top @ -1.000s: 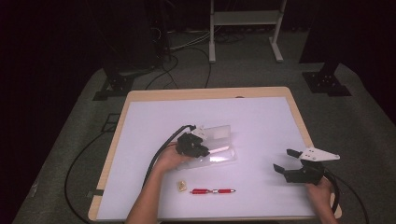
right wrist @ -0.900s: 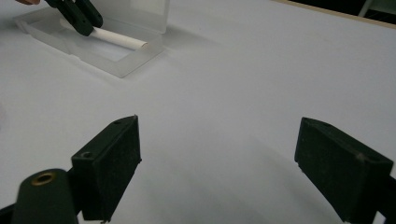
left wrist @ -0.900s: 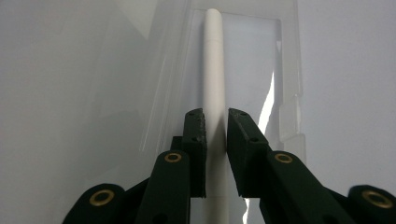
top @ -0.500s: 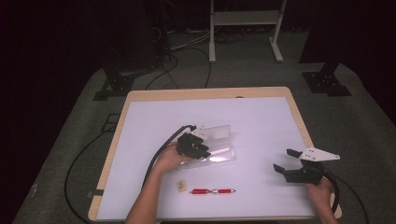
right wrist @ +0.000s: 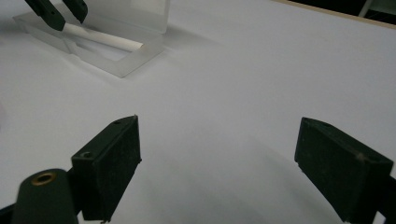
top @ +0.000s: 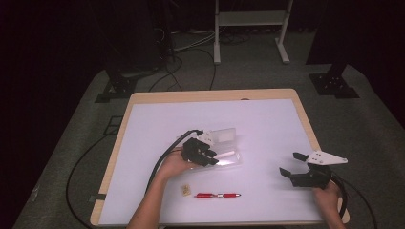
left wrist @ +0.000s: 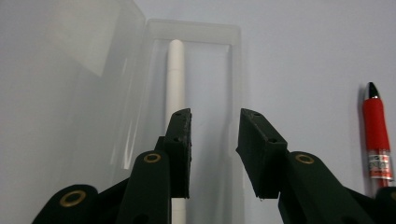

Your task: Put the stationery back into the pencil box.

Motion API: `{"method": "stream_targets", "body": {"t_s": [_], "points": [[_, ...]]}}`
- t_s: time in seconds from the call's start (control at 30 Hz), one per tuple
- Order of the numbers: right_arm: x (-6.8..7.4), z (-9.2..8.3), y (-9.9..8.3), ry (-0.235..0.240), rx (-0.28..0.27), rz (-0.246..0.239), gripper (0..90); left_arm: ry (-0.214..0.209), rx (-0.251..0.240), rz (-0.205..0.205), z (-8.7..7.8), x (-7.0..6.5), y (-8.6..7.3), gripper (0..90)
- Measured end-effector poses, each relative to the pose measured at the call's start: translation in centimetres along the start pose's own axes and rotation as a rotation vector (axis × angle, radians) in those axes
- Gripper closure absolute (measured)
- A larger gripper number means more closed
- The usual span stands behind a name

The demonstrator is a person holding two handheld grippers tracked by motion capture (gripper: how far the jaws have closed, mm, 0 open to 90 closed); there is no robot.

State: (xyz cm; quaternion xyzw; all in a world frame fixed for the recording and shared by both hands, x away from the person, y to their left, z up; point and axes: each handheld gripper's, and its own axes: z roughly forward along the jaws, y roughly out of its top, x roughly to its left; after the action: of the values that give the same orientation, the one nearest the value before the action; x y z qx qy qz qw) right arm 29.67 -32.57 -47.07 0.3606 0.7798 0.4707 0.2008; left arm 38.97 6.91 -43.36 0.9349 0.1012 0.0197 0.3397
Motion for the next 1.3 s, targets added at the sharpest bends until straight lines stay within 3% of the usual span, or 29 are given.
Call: {"method": "stream_targets", "body": {"t_s": [0.4, 1.3], "points": [[0.0, 0.0, 0.0, 0.001, -0.001, -0.001, 13.6, -0.023, -0.005, 0.032, -0.2, -1.3, 0.5, 60.5], [0.0, 0.0, 0.0, 0.0, 0.0, -0.002, 13.6, -0.021, -0.032, 0.023, -0.8, -3.0, -0.5, 48.8]]}}
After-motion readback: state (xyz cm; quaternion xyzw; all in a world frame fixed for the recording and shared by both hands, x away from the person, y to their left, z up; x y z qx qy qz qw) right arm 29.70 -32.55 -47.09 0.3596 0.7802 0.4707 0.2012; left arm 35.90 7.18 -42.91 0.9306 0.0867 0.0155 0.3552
